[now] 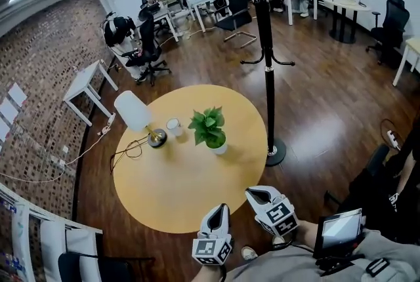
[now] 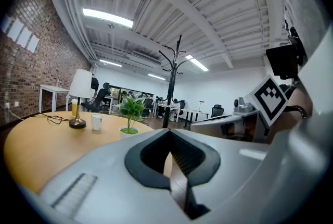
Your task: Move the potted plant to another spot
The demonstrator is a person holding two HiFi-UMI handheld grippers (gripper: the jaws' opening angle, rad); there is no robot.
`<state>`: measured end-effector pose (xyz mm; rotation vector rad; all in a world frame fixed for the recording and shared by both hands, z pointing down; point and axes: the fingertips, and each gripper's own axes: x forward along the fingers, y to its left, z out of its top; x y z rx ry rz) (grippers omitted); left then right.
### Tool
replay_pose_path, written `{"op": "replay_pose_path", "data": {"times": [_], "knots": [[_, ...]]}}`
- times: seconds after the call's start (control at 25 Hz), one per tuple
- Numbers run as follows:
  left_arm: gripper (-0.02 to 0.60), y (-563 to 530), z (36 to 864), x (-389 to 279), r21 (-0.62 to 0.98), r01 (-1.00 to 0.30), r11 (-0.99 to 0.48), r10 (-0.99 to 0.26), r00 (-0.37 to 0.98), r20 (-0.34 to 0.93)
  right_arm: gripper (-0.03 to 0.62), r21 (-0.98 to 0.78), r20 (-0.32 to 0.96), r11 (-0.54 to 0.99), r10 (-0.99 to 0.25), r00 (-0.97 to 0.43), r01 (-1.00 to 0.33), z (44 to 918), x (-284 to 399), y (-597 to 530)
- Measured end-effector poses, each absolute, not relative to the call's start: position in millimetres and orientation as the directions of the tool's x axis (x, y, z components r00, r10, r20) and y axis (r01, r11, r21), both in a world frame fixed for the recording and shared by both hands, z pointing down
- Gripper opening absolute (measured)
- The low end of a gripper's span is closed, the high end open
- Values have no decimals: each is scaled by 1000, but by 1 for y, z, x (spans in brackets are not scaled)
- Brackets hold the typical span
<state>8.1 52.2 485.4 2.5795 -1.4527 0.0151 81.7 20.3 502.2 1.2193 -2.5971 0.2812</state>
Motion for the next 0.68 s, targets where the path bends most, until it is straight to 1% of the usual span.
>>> {"op": "replay_pose_path", "data": {"times": [0.68], "knots": [[0, 52, 482, 0, 176, -836, -520, -833, 542, 110, 5, -59, 324, 622, -728, -604, -781, 497, 70, 23]]}}
